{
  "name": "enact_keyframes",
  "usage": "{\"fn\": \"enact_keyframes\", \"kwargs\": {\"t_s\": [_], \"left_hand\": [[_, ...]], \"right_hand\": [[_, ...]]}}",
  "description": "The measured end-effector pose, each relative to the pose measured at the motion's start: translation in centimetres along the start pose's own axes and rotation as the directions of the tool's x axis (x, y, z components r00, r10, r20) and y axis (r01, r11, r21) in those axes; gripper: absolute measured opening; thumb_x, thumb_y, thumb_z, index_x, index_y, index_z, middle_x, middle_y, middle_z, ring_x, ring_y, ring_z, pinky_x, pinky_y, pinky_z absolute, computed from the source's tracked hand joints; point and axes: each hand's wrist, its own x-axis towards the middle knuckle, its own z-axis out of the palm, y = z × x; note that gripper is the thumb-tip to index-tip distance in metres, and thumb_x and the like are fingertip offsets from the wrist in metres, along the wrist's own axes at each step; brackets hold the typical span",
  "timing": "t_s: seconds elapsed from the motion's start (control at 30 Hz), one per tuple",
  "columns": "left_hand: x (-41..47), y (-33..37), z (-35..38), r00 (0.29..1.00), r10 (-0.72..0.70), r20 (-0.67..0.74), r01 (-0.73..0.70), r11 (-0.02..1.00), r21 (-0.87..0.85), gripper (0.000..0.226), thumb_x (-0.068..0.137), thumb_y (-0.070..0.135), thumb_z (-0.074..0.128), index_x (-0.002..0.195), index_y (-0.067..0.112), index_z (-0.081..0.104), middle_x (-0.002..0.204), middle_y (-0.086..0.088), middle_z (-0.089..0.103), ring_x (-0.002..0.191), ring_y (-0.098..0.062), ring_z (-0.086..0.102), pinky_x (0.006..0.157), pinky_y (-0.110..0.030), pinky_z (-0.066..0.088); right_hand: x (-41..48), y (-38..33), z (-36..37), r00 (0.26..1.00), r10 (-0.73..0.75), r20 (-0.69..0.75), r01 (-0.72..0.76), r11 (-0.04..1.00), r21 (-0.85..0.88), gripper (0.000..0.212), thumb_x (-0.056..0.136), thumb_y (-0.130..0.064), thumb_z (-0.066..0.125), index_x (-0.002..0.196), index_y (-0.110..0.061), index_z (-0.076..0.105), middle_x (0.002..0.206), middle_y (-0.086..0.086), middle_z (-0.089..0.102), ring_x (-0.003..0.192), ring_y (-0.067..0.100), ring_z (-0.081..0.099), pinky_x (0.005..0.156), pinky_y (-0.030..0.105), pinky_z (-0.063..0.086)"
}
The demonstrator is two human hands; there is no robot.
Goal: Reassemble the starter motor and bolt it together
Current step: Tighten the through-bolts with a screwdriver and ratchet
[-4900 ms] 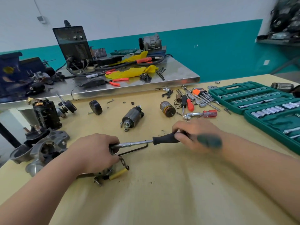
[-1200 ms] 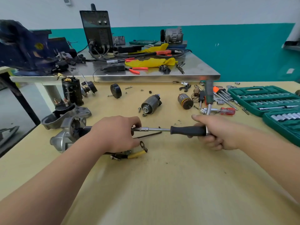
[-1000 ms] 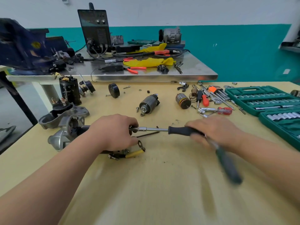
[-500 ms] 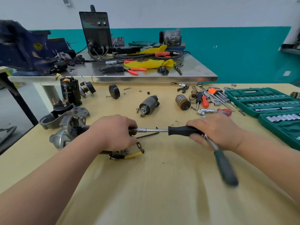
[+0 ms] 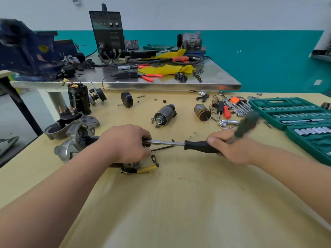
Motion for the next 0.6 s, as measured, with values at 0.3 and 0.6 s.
{"fn": "enact_keyframes", "kwargs": {"t_s": [0.3,0.6], "left_hand": [[-0.2,-0.1,0.0,1.0,0.0,0.015,0.0,1.0,-0.014,0.021,0.08,0.049,0.055,0.1,0.043,0.059,0.078,0.014,0.059,0.071,-0.006,0.055,0.056,-0.026,0.048],[-0.2,-0.2,0.2,1.0,0.007,-0.021,-0.007,1.0,0.006,0.033,0.079,0.049,0.053,0.111,0.043,0.06,0.078,0.021,0.054,0.07,-0.002,0.051,0.052,-0.023,0.039]], "right_hand": [[0.3,-1.8,-2.2,0.996,-0.073,-0.042,0.07,0.995,-0.065,0.055,0.091,-0.06,0.023,0.094,-0.03,0.07,0.056,-0.013,0.052,0.05,0.005,0.047,0.052,0.024,0.041],[1.2,0.5,0.7,0.996,0.088,0.032,-0.092,0.987,0.135,0.042,0.1,-0.046,0.035,0.1,-0.022,0.069,0.063,-0.01,0.057,0.057,0.012,0.05,0.052,0.021,0.039]]}}
